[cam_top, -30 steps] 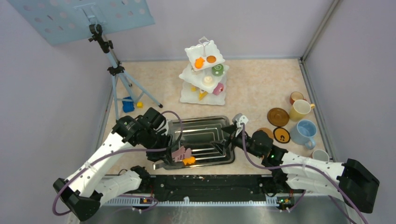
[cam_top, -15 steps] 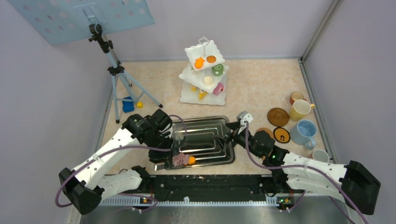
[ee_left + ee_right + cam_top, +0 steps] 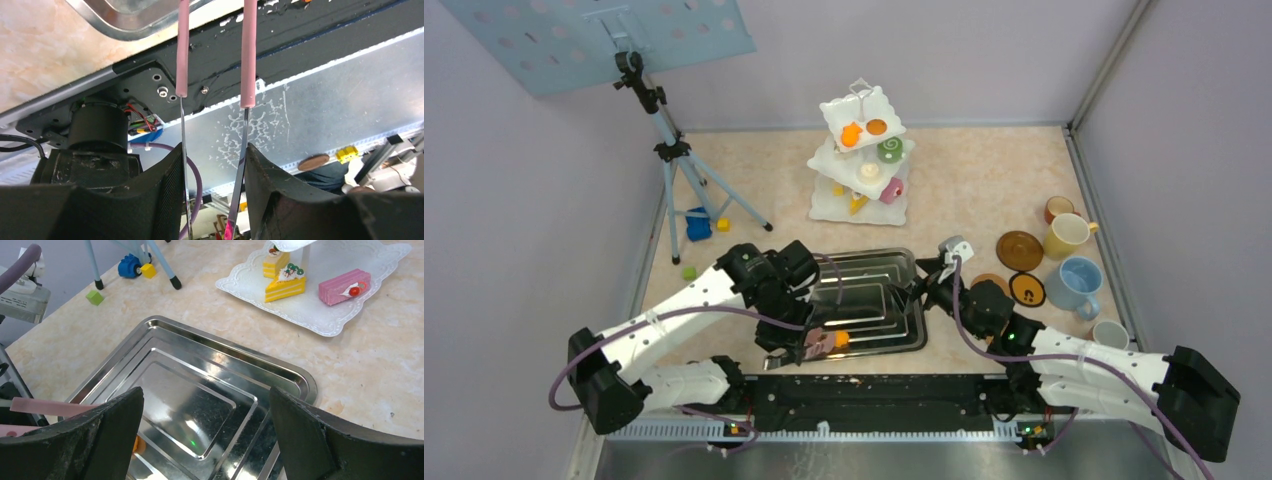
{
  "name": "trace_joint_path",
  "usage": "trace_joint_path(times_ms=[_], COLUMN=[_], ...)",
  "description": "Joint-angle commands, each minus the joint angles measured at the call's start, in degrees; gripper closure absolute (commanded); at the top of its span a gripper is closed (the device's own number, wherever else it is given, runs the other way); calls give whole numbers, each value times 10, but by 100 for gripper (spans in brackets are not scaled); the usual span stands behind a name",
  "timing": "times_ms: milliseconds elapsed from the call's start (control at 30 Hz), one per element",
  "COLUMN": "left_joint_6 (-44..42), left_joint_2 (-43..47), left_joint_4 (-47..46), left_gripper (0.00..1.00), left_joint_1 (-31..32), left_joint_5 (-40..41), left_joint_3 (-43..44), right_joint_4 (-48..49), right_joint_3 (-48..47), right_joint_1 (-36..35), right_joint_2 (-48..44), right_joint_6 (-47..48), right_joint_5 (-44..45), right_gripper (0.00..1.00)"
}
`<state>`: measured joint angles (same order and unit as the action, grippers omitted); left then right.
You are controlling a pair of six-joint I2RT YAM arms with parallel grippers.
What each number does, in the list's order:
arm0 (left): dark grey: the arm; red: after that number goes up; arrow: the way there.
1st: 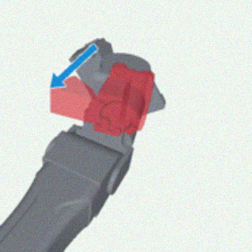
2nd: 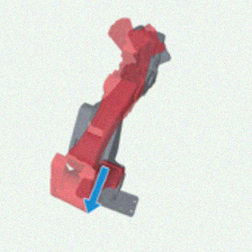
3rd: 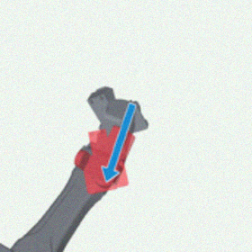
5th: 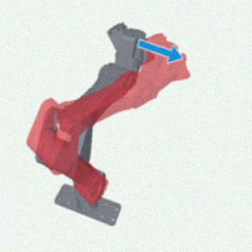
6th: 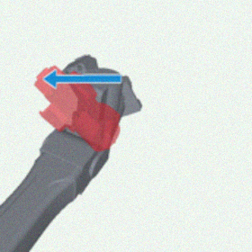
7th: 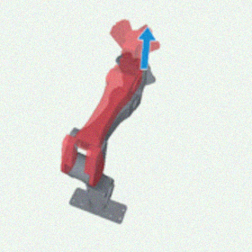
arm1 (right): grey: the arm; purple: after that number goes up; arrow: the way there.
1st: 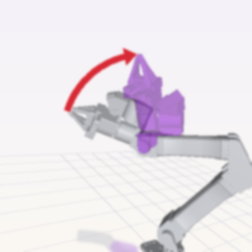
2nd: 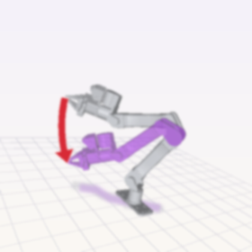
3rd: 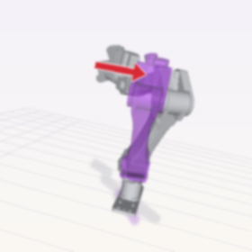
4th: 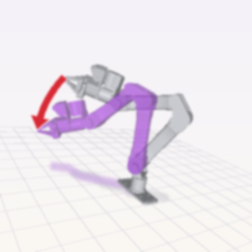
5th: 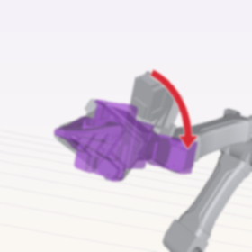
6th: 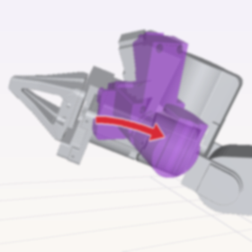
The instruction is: Serve the afternoon tea
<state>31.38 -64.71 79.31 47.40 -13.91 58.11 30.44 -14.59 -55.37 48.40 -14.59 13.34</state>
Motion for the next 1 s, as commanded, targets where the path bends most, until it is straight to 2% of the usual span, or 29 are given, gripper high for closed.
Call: trace_joint_path(times_ms=[0,433,600,767,967], left_joint_6=[17,6,-17,-54,-37], left_joint_2=[-23,-67,-45,-26,-53], left_joint_4=[-45,-205,-201,-199,-191], left_gripper=[52,53,45,43,43], left_joint_1=[25,32,32,32,33], left_joint_5=[40,28,40,46,50], left_joint_3=[35,19,36,41,49], right_joint_4=[12,-12,-26,-18,-26], right_joint_3=[0,3,9,16,10], right_joint_1=[-4,-4,-4,-3,-3], right_joint_2=[-6,-34,-57,-60,-59], right_joint_6=[-9,-19,-17,-18,-18], right_joint_5=[13,19,32,35,33], right_gripper=[6,6,6,6,6])
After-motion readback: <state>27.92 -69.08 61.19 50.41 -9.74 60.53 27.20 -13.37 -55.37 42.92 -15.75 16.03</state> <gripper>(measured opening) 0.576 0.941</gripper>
